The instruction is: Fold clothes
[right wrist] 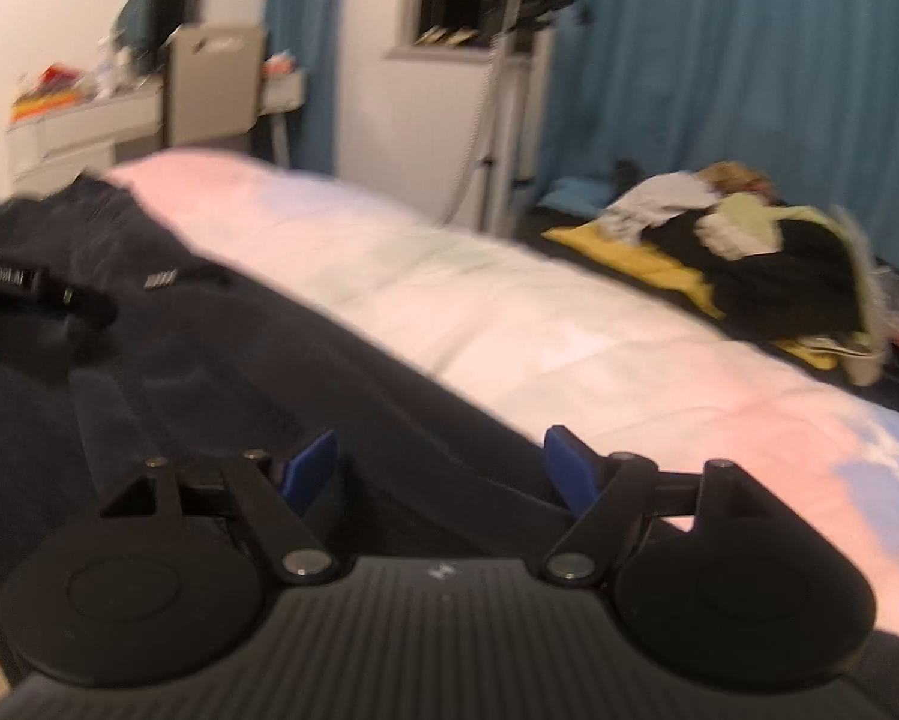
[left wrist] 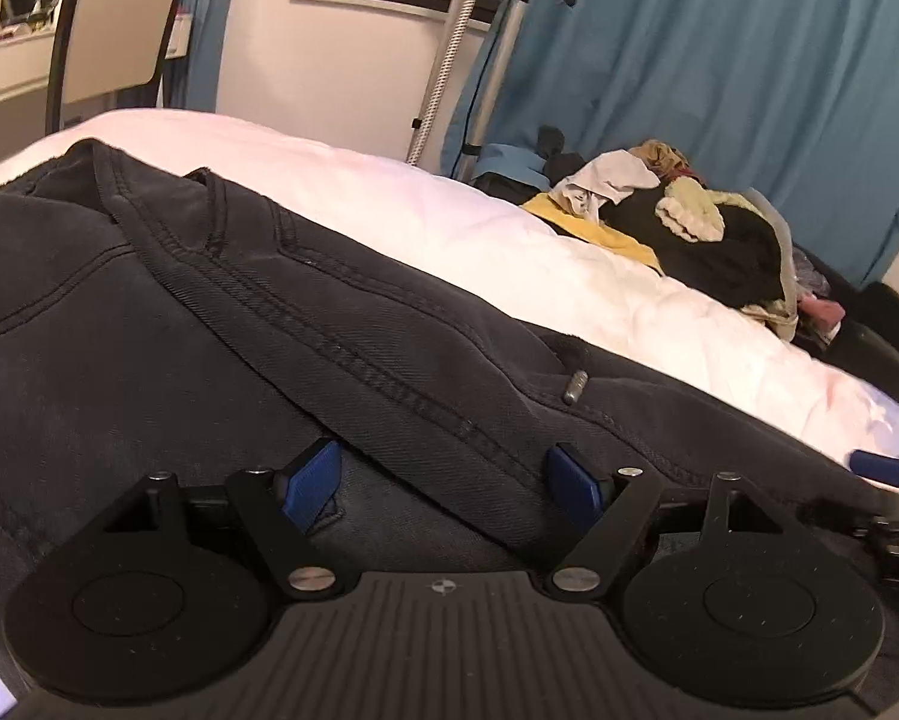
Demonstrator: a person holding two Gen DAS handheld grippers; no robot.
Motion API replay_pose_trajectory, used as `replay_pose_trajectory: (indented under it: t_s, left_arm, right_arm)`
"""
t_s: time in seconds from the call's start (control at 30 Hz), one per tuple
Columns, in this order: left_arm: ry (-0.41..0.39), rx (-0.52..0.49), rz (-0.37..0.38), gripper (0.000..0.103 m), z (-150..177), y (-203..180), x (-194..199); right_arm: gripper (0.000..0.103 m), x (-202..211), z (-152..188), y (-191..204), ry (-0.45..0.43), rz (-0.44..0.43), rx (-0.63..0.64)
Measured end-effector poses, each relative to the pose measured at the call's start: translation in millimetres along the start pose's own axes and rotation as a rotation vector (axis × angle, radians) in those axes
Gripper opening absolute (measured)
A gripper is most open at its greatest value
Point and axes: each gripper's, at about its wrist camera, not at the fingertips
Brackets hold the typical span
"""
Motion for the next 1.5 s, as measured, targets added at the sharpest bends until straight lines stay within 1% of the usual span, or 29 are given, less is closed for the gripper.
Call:
replay_pose_trajectory:
  t_s: [0.03, 0.1, 0.13, 0.2, 0.3, 0.4, 0.47, 0.53, 0.6, 0.67, 0.7, 0.73, 0.8, 0.83, 0.87, 0.93, 1.03, 1.1, 1.17, 1.2, 1.27, 1.33, 1.4, 1.5]
  left_arm:
    - [0.0, -0.002, 0.001, 0.081, 0.7, -0.5, 0.9]
    - [0.0, -0.005, 0.004, 0.081, 1.8, -1.7, 2.7]
    - [0.001, 0.0, 0.007, 0.081, -0.2, -4.2, 1.2]
    - [-0.001, 0.016, 0.016, 0.081, -0.3, -2.6, 2.7]
    - [-0.005, 0.029, 0.029, 0.081, 0.2, 0.3, 2.8]
    - [-0.017, 0.009, 0.031, 0.081, 3.0, -1.7, 0.9]
    - [-0.025, -0.019, 0.019, 0.082, 5.6, -4.9, -1.2]
    - [-0.033, -0.041, 0.013, 0.084, 7.7, -7.4, -2.7]
    - [-0.04, -0.046, 0.013, 0.085, 7.9, -7.8, -4.4]
    - [-0.047, -0.05, 0.014, 0.086, 8.1, -8.1, -6.1]
    - [-0.05, -0.052, 0.015, 0.086, 8.1, -8.3, -6.9]
    - [-0.051, -0.045, 0.02, 0.086, 7.4, -7.3, -7.0]
    - [-0.051, -0.032, 0.033, 0.086, 6.4, -5.2, -5.6]
    - [-0.051, -0.029, 0.041, 0.086, 6.3, -4.5, -4.3]
    - [-0.051, -0.028, 0.048, 0.086, 6.6, -3.9, -2.5]
    - [-0.054, -0.033, 0.064, 0.086, 8.1, -3.1, 2.0]
    - [-0.053, -0.036, 0.111, 0.086, 12.5, -4.9, 12.1]
    - [-0.051, -0.054, 0.162, 0.086, 16.0, -9.7, 22.3]
    - [-0.048, -0.081, 0.223, 0.086, 21.1, -16.4, 33.9]
    - [-0.048, -0.099, 0.252, 0.086, 24.7, -21.0, 40.4]
    - [-0.056, -0.147, 0.304, 0.086, 33.2, -30.9, 53.0]
    - [-0.07, -0.228, 0.354, 0.086, 42.3, -44.0, 64.1]
    - [-0.091, -0.322, 0.372, 0.086, 51.3, -57.8, 70.8]
    - [-0.109, -0.416, 0.426, 0.086, 63.3, -71.3, 71.2]
  right_arm:
    - [0.067, -7.2, -2.5, 0.7, 0.032, -0.012, 0.008]
    - [0.036, -14.2, -2.8, 0.8, 0.053, -0.062, -0.006]
    - [0.003, -14.3, -4.3, 0.6, 0.052, -0.076, -0.016]
    - [0.002, -11.4, -12.6, 1.4, 0.032, -0.055, -0.011]
    - [0.002, -9.2, -22.5, -7.4, -0.025, -0.01, -0.069]
    - [0.002, -18.1, -29.0, -17.2, -0.038, 0.02, -0.122]
    - [0.003, -33.3, -28.4, -17.1, -0.014, 0.037, -0.126]
    - [0.005, -45.3, -21.7, -18.0, 0.008, 0.024, -0.146]
    - [0.007, -43.9, -15.8, -20.8, -0.004, 0.013, -0.183]
    - [0.024, -36.6, -11.2, -24.1, -0.028, 0.014, -0.226]
    - [0.029, -29.8, -10.2, -25.8, -0.042, 0.028, -0.251]
    - [0.036, -20.7, -8.7, -27.4, -0.056, 0.033, -0.281]
    - [0.04, 1.8, -5.2, -30.7, -0.086, 0.029, -0.349]
    - [0.043, 14.1, -3.2, -31.8, -0.099, 0.027, -0.384]
    - [0.05, 27.2, -1.0, -32.5, -0.111, 0.026, -0.418]
    - [0.059, 57.5, 4.4, -34.2, -0.131, 0.048, -0.482]
    - [0.06, 105.2, 18.4, -41.8, -0.173, 0.099, -0.578]
    - [0.064, 136.5, 33.1, -51.2, -0.212, 0.148, -0.65]
    - [0.071, 157.9, 54.3, -65.4, -0.24, 0.23, -0.742]
    - [0.071, 162.6, 65.8, -75.1, -0.243, 0.257, -0.796]
    - [0.071, 163.1, 90.1, -99.1, -0.232, 0.283, -0.92]
    - [0.071, 162.1, 112.2, -121.7, -0.225, 0.297, -1.03]
    - [0.071, 155.5, 120.3, -136.0, -0.22, 0.305, -1.045]
    - [0.071, 140.5, 116.6, -143.0, -0.18, 0.374, -0.989]
Point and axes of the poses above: each gripper's, at about its wrist camera, not at the fingertips, and x roughly against the way its jaws point, y to its left, z to its underside, and after that the axes turned 9 degrees about y, right-handed
